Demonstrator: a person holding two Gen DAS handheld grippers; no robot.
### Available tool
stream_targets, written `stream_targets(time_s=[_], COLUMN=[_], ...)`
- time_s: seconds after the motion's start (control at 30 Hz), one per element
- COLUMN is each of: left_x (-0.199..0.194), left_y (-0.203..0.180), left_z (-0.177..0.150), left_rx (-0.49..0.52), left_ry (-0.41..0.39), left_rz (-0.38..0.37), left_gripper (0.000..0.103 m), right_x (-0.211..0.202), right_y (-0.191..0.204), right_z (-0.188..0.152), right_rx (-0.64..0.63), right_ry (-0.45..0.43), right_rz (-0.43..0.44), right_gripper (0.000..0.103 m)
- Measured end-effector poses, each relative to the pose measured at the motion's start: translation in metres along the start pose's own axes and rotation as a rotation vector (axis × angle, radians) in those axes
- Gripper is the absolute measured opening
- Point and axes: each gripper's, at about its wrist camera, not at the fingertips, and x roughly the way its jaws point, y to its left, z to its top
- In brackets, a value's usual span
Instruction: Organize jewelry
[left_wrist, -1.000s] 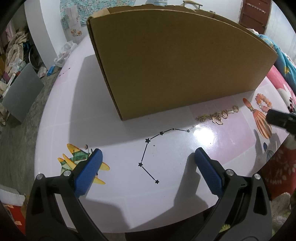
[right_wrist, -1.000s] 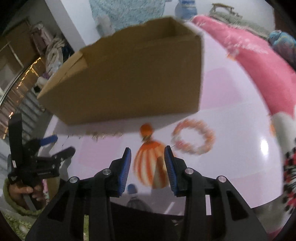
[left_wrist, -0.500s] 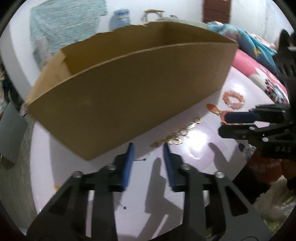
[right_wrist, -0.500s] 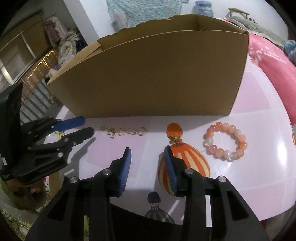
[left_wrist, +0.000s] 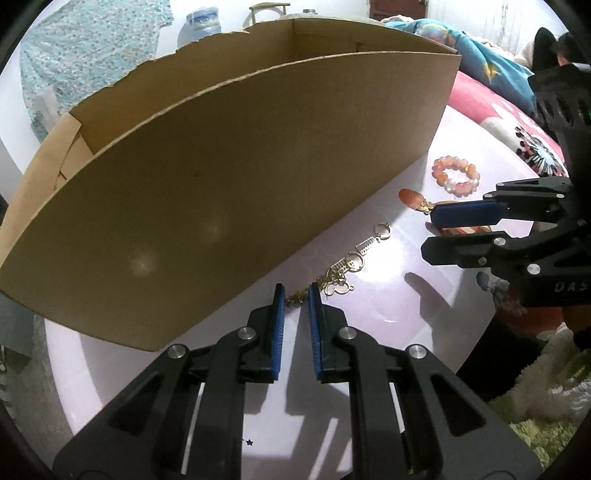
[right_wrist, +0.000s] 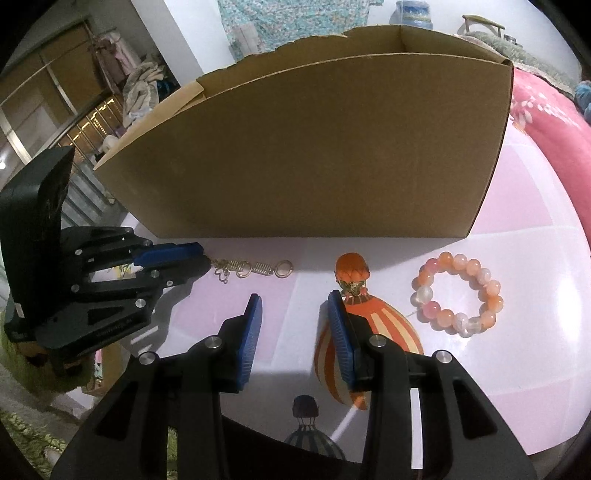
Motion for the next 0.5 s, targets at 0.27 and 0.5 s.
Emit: stream_targets(time_s=[0.27,0.5], left_x=[-0.002,-0.015], left_y=[-0.006,-0.007], left_z=[-0.008,-0.017], left_rx=[0.044,-0.001], left_ry=[-0.010,-0.018], left_rz=[-0.010,-0.021], left_gripper=[0.006,0.002], right_x=[0.003,-0.002], right_y=[0.002,-0.002], right_z=[0.004,0.000], right_rx=[0.009,0.010], right_ry=[-0.004,-0.003], right_rz=[0.002,-0.002], right_gripper=[0.037,0.037])
